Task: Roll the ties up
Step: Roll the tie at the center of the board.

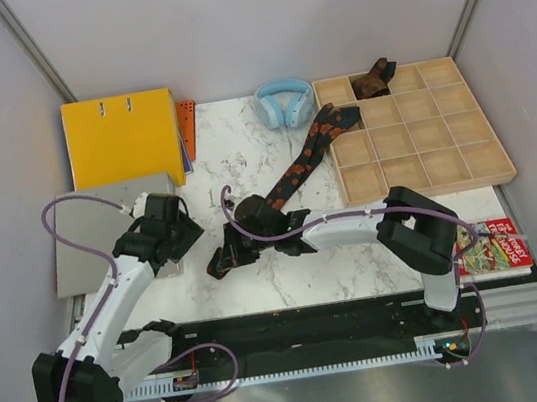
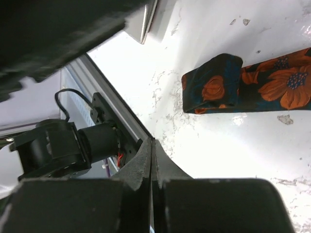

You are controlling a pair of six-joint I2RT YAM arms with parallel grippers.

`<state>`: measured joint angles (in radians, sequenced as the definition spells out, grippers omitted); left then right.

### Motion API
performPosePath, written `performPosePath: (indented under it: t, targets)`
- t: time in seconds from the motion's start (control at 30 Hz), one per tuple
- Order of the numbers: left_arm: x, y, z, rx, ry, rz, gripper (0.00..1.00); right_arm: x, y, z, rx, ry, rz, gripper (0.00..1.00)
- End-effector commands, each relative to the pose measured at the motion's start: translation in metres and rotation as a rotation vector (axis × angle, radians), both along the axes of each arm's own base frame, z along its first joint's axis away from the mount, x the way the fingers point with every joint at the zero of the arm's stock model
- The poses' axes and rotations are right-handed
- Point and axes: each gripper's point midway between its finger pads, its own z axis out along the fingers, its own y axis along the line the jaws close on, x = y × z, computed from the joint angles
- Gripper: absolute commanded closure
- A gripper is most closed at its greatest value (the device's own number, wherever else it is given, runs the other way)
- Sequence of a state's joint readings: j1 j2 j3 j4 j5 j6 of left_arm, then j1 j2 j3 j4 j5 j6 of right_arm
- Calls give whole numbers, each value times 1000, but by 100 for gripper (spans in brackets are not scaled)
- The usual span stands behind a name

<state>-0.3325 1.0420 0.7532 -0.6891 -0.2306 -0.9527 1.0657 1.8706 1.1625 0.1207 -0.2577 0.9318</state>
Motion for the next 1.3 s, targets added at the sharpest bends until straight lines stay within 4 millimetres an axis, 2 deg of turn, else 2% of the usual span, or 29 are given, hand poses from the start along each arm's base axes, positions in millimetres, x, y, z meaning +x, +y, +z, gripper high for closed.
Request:
performPosePath:
  t: [0.0,0.3,0.57,0.83,1.27]
  targets:
    - [-8,18,6,4,-19,-8,39,11,26,18,69,-28,11,100]
    - [-27,22,-1,-31,-9,-26,39,29,34,-5,20,-19,-1,100]
    - [-36,14,0,-85,-9,-42,41,53,9,-41,-47,14,-21,100]
    - [-45,4,-20,-100,42,-56,44,60,-6,-65,-78,40,-23,100]
    - [-49,-16,-47,-112,48,-92,46,55,-15,-79,-57,69,-32,100]
